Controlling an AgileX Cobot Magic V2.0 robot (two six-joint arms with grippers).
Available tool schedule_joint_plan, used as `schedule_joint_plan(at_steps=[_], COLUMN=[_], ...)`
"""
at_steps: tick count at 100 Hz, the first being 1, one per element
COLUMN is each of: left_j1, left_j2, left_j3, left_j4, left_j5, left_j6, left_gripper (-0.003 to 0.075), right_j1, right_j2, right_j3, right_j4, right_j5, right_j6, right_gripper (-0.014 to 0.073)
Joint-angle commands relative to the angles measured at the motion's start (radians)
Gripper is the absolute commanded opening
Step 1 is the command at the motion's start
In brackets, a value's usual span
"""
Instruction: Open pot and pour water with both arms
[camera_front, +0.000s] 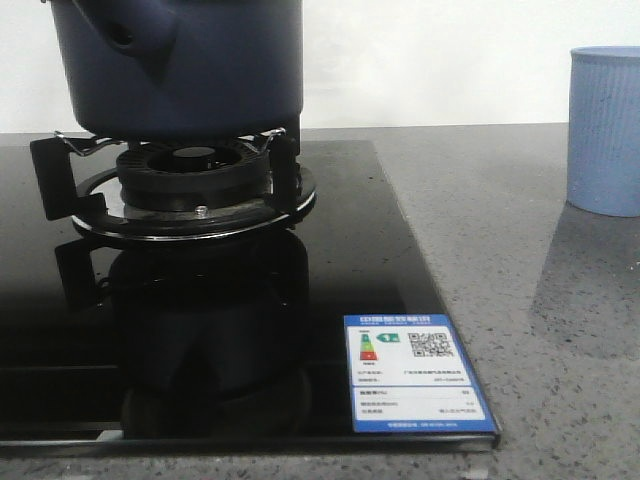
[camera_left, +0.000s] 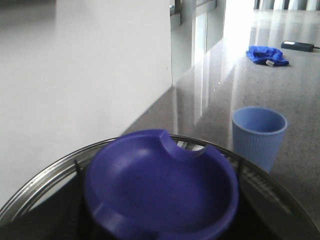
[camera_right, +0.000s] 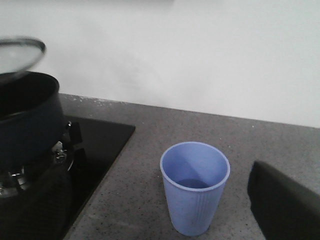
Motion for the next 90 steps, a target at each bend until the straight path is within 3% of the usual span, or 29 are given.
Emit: schedule_joint_plan(at_steps=[1, 24, 57, 71, 90], left_j1=[0.007, 0.007, 0.007, 0.007, 0.007], left_j2=[-0.114, -0.235, -0.274, -0.276, -0.276], left_j3=[-0.050, -0.050, -0.050, -0.050, -0.050], left_j4=[-0.110, -0.104, -0.104, -0.104, -0.099], left_j5=[0.040, 0.040, 0.043, 0.056, 0.067], left_j6=[-0.025, -0.030, -0.040, -0.081, -0.085], left_gripper=[0.0231, 0.0231, 0.0231, 0.0231, 0.0231], right_j1=[0.002, 0.006, 0.116, 0.116, 0.105], right_j2=[0.034, 0.149, 0.458, 0.534, 0.575], right_j3=[0.062, 0.239, 0.251, 0.251, 0.251], right_j4=[-0.006, -0.006, -0.023, -0.023, -0.008], right_j5=[-0.207, -0.546, -0.865, -0.962, -0.982], right_j6=[-0.009, -0.009, -0.009, -0.009, -0.009], right_gripper=[0.0645, 0.0645, 0.0645, 0.0645, 0.0645])
